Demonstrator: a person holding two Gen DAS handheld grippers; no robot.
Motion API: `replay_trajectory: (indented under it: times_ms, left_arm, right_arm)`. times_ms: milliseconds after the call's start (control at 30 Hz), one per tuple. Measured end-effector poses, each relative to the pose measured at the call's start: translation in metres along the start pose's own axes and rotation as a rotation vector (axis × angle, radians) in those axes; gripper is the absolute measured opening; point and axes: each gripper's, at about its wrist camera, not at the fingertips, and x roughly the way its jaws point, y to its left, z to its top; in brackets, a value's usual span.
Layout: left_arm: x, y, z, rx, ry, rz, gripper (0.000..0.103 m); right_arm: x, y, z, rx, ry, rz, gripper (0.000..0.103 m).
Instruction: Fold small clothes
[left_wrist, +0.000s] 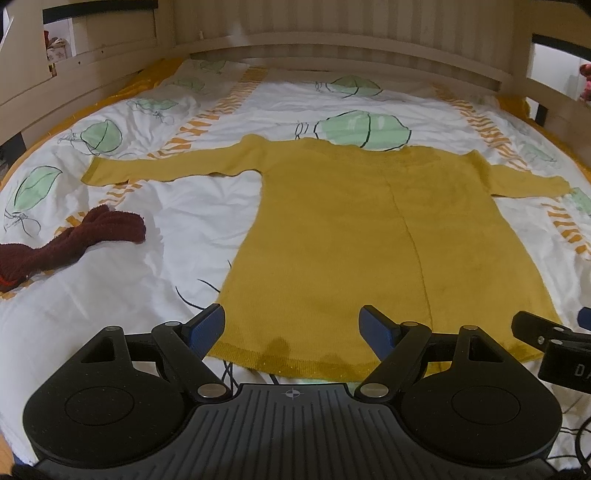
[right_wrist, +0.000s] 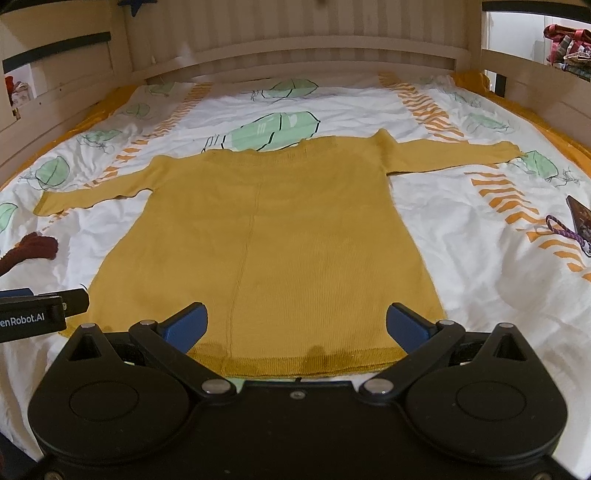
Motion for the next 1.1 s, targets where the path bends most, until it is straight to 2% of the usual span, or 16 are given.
replay_trajectory:
  times_ms: [700, 1100]
  left_arm:
    - [0.03, 0.0, 0.006, 0.007, 0.081, 0.021, 0.079]
    - [0.067, -0.01, 0.051, 0.025, 0.081, 0.01, 0.079]
  right_arm:
    - [0.033, -0.006, 0.005, 0.008, 0.104, 0.026, 0.102]
    - [0.074, -0.038, 0.04, 0.039, 0.152, 0.04, 0.102]
